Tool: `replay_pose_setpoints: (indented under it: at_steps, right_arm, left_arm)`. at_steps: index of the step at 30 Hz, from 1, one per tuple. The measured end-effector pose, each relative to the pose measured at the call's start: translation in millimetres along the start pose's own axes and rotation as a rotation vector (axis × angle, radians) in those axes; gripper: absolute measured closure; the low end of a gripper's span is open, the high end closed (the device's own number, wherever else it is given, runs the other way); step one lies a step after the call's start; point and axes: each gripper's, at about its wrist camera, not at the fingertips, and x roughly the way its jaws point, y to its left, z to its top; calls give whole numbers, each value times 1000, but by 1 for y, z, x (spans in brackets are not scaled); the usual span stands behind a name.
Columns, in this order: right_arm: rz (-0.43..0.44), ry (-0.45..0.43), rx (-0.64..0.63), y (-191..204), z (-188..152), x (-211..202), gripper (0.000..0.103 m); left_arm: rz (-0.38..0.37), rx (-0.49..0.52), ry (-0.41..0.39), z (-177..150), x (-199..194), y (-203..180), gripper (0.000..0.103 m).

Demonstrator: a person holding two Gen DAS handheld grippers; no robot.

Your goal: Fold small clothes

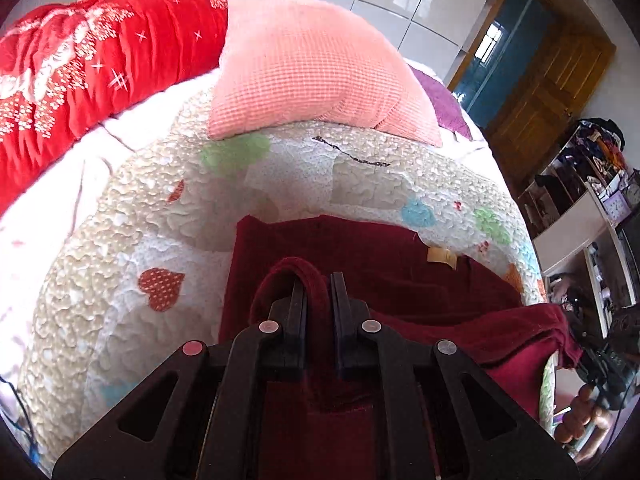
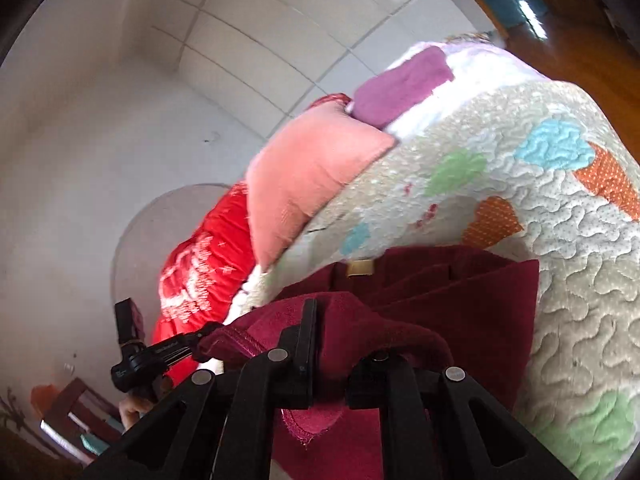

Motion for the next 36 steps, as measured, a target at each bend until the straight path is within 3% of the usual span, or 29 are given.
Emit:
replay_pose_setpoints:
  at_steps: [1,2,5,7,9,14,16,18,19,22,24,27,29,30,36]
  right_arm:
    - [-41,5,17,-6,4,7,67]
    - [-58,-11,22,-11,8,5,56]
    - [-5,-98,47,-19,15,-20,56]
    - [-20,-119,9,-13,15,-35,56]
    - [-77,-96,-80,1,13,-36,56]
    - [-265,-36,-203,15,5,-4,55]
    - [-331,1,-206,11,6,15,55]
    - [-365,44,-200,4,9,33,74]
    - [-388,49,-206,2,11,37,97]
    - [-453,22,-210,-4,19,41,97]
    - [-506,56,-183,-19,23,54,97]
    - [-491,36,-183,-23,28,52,95]
    - [-502,5,-181,-19,30,37,80]
    - [-488,-8,-168,-15,30,28,78]
    - [-352,4,-329,45,9,4,78]
  left_arm:
    - [-8,-11,33,3,11,1,92]
    - [-18,-27,53,5,18,3,91]
    - [-74,-58,46,15,18,8,73]
    - [-87,-66,-6,24,6,10,40]
    - [-90,-77,-82,30,-10,12,28]
    - [-93,-58,-68,23,-11,7,28]
    - [-50,-27,-29,18,4,-1,28]
    - [16,-12,-3,15,22,-5,28]
    - [44,-14,18,14,33,-5,28]
    - [117,-37,60,14,66,2,28]
    - [172,-40,81,14,86,6,28]
    - [213,-29,76,13,99,6,28]
    - [226,-15,64,14,95,3,28]
    - [224,-10,62,14,91,2,28]
    - [149,9,5,-6,36,6,28]
